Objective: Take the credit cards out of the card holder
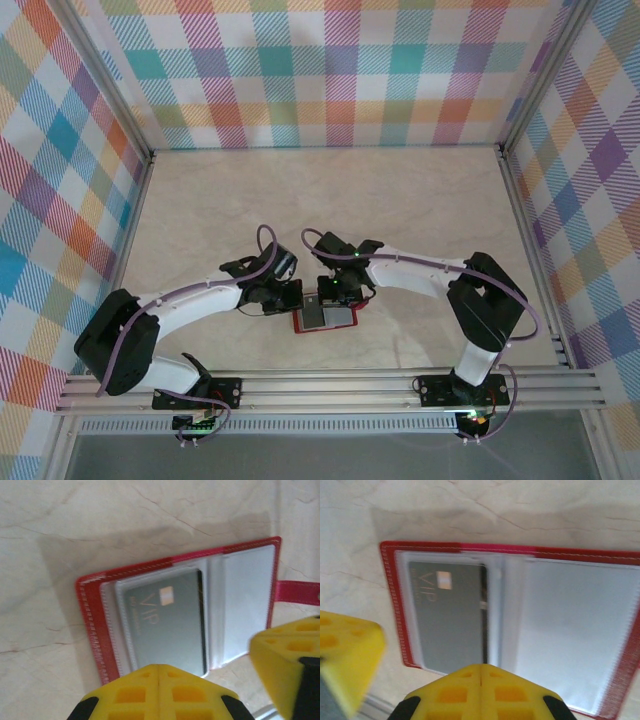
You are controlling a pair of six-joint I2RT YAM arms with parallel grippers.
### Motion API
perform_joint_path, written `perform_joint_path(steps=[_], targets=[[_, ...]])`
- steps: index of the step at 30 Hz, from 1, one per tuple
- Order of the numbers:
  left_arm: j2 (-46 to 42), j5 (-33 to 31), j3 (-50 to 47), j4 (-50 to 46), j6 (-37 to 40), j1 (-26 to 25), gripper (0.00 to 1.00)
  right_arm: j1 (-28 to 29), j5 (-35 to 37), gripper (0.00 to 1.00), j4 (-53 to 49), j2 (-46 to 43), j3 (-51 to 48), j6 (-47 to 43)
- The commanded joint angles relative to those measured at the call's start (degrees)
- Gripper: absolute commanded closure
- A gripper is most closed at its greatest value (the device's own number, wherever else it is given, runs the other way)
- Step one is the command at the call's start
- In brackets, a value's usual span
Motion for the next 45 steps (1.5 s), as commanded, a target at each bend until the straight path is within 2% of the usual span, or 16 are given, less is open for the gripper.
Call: perform_joint_path(steps=[1,10,19,32,39,45], targets=[[1.1,2.5,0.8,1.5,-0.7,-0.8,0.99,-0.3,-4.8,0.97,4.5,1.6,-0.2,1.0],[4.8,2.4,-1.3,3.1,-0.4,-0.8,0.99,-1.1,-3.9,0.98,4.3,5.3,0.3,0.1],[7.8,-0.7,-0.7,-0.4,1.5,-0.9,1.00,-1.1,-1.8,0.98,2.9,6.5,0.7,-0.6],[7.3,-1.2,-0.4,-1.5,1.6,-0.9,1.00,-1.1,-1.7,0.97,2.7,8.8,0.9,-1.3],[6.7,-1.9,-0.1,-2.3,1.7,-0.9,1.00,-1.1,4.1,0.97,-2.9,8.1,1.9,-1.9],[6.7,-2.2,0.1,-2.8,1.8,-0.9,1.00,-1.1,4.4,0.97,-3.8,6.2,2.8,-2.8]])
